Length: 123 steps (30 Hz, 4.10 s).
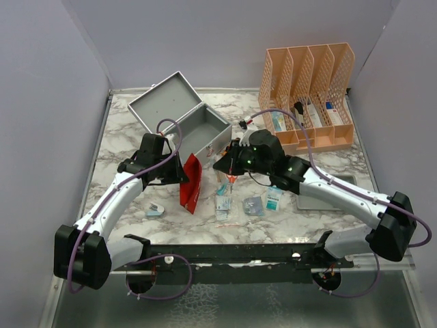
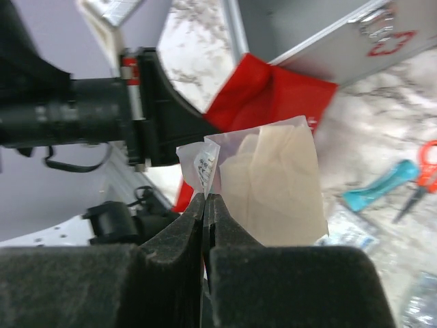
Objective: Organize the medicine kit
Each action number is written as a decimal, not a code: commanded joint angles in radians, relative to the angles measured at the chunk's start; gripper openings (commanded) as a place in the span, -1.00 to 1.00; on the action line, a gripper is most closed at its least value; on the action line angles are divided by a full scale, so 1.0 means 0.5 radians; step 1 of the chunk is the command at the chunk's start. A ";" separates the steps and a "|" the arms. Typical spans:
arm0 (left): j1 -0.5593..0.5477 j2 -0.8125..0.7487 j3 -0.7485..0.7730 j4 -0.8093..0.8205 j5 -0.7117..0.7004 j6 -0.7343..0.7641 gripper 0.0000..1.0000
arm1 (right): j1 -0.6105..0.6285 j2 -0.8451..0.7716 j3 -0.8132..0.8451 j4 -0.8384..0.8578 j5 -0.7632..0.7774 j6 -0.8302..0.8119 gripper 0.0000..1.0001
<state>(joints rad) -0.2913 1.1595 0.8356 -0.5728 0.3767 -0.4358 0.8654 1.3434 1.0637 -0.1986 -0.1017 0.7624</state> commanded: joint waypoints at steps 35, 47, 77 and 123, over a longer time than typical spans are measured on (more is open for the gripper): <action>-0.025 -0.064 -0.051 0.081 0.016 -0.033 -1.00 | 0.297 0.430 0.358 0.054 0.673 1.228 -0.98; -0.029 -0.059 -0.050 0.083 0.010 -0.039 -1.00 | 0.297 0.450 0.333 0.137 0.628 1.348 -0.98; -0.034 -0.018 0.139 -0.074 -0.048 0.085 -1.00 | 0.295 0.854 0.484 -0.077 0.817 0.308 -0.97; -0.064 0.019 0.079 -0.021 -0.028 0.059 -1.00 | 0.201 0.916 0.417 0.120 0.644 0.020 -0.16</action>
<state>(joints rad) -0.3164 1.1801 0.8768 -0.6132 0.3550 -0.4088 0.9691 1.7496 1.2358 -0.1383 0.1974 0.7837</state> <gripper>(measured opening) 0.020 0.420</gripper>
